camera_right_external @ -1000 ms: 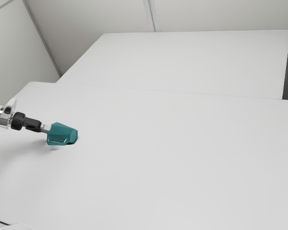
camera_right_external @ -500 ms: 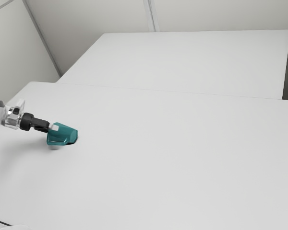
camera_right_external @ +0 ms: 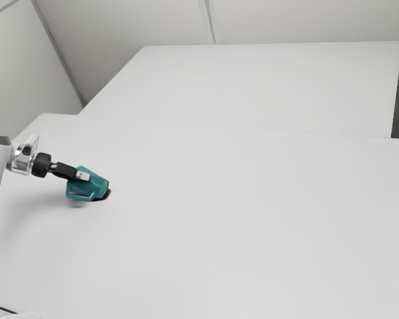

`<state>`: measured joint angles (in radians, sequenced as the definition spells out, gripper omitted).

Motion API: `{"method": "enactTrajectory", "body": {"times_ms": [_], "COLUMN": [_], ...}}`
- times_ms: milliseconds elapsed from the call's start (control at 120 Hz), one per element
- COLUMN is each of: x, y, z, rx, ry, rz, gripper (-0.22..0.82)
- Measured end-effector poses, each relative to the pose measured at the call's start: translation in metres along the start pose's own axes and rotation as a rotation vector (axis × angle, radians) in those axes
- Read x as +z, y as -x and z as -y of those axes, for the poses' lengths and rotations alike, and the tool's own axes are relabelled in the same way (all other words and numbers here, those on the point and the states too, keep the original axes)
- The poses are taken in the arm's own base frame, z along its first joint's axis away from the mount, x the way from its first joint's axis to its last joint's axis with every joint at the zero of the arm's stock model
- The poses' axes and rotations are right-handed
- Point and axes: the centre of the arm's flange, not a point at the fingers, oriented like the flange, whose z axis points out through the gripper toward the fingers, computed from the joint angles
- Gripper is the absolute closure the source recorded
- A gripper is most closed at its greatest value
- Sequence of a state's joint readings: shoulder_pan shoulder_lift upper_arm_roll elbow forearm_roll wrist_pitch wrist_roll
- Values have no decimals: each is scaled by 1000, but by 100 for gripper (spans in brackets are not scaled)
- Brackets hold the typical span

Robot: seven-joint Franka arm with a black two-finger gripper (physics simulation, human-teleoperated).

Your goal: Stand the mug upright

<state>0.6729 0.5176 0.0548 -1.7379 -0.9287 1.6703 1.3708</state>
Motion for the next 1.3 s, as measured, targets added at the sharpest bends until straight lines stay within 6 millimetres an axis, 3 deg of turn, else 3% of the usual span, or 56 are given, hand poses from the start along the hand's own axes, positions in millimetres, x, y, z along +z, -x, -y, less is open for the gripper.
{"method": "enactTrajectory", "body": {"times_ms": [167, 342, 433, 575, 642, 842, 1042, 1300], "x": [6, 23, 38, 62, 70, 97, 131, 160], "y": [-14, -46, -71, -117, -128, -125, -113, -82], "z": [-13, -47, -80, -154, -183, -249, -302, -330], "rx": [32, 117, 194, 335, 375, 419, 433, 380], "ry": [3, -11, -43, -146, -201, -350, -466, -583], "rz": [15, 90, 172, 342, 404, 557, 648, 674], "gripper": [71, 74, 75, 76, 76, 76, 76, 76]}}
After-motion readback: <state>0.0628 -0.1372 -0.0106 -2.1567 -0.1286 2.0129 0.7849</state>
